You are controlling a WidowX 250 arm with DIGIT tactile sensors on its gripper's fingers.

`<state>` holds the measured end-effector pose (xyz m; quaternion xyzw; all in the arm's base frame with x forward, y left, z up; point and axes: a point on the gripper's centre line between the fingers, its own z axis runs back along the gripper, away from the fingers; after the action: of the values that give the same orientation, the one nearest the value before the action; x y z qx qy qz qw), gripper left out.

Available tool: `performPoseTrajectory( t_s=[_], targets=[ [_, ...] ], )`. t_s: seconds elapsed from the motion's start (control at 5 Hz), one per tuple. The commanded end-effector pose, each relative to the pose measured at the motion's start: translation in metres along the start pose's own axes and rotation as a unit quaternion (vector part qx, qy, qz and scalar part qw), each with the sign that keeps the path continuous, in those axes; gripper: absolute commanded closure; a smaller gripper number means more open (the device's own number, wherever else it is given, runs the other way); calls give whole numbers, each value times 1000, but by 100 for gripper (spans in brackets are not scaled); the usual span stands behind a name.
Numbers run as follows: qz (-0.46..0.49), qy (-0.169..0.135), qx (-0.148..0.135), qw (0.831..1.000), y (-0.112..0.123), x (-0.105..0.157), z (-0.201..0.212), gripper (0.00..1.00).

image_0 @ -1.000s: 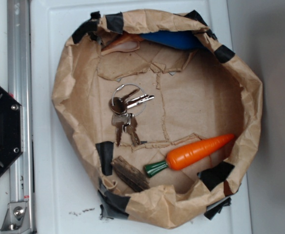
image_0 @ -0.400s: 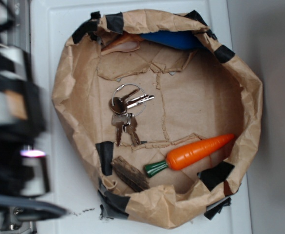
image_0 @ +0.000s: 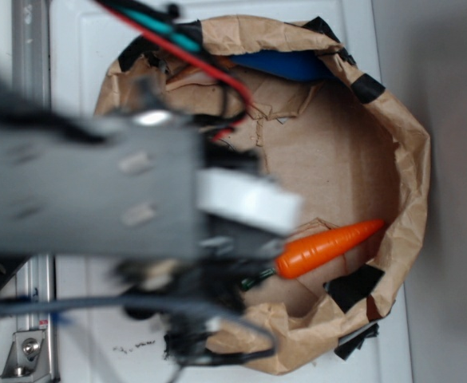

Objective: Grab the wood chip.

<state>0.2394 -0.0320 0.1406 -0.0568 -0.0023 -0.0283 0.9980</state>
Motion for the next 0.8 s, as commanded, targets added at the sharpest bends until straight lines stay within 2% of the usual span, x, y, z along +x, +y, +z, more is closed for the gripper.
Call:
performPoseTrajectory(
  t_s=[0.0,0.2,0.4,0.6],
  targets=[
    [10,24,-60,998,11,25,-22,0],
    [-10,35,-59,998,5,21,-25,0],
    [-18,28,-85,996,11,10,-24,0],
    [-13,40,-94,995,16,9,-33,0]
  ],
)
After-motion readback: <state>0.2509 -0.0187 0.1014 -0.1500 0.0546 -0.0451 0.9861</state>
